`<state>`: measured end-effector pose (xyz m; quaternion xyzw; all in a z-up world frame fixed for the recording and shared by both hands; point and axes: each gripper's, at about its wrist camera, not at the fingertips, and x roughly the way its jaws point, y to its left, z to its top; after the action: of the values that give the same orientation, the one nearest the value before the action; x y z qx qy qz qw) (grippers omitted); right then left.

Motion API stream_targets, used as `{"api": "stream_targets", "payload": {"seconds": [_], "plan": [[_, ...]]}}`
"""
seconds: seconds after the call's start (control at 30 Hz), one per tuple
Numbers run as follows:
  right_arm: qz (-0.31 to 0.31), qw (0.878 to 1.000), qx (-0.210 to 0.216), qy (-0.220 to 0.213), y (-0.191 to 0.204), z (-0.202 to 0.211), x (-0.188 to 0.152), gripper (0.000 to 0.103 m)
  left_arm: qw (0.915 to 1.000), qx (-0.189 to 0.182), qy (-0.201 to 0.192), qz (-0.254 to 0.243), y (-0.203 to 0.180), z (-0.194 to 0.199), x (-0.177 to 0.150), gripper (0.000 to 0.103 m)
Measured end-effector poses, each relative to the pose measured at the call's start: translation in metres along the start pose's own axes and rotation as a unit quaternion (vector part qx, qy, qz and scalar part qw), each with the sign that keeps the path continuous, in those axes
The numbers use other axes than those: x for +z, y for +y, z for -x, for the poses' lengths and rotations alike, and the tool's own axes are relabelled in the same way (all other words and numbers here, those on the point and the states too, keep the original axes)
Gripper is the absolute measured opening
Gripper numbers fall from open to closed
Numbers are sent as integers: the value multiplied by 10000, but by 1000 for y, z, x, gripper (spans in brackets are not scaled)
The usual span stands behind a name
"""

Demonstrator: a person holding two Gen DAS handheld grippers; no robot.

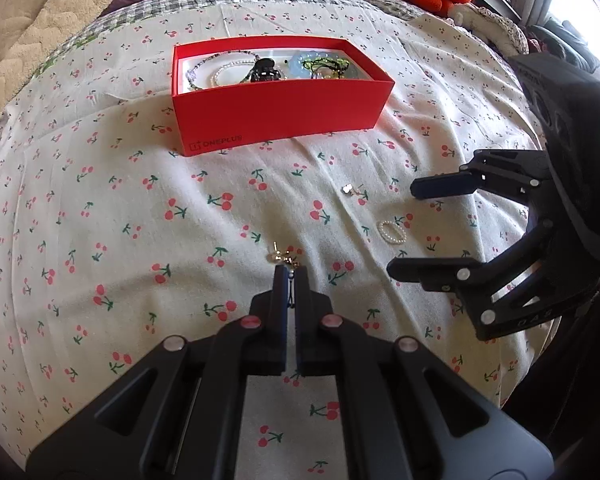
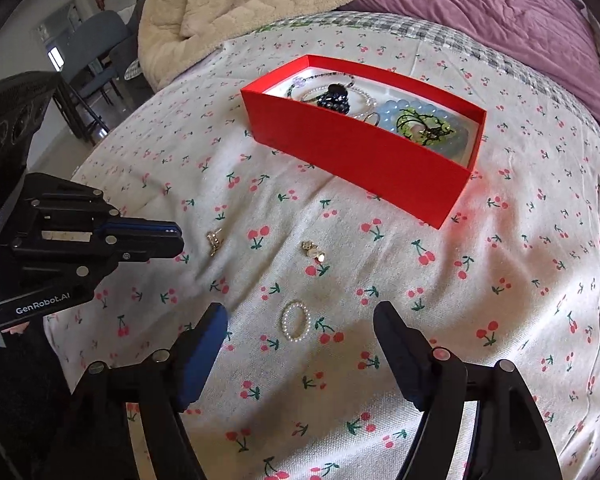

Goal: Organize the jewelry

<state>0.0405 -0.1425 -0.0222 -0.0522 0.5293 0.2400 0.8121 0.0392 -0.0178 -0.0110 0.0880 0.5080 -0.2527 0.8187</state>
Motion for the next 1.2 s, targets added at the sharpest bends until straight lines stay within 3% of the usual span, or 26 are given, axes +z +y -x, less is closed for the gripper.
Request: {"api": "stream_targets", "payload": {"seconds": [0.17,0.3,0.5,0.83,1.2], "plan": [[244,9993,-199,192,9,-17,-5,65,10000,0,38,-7,0,-2,-1,3],[221,9995,-114,191,9,-15,-6,36,10000,7,73,-7,-1,-4,-1,3],[272,9995,-56,177,12,-14,-6,6,10000,32,85,-19,0,-5,-1,3],[154,9999,-66,-13,9,-1,4,3,9999,13,-93,67,3,4,12,3],[-246,9981,-126,-556,-8,29,44,3,9987,53,-442,263,14,15,55,3]]}}
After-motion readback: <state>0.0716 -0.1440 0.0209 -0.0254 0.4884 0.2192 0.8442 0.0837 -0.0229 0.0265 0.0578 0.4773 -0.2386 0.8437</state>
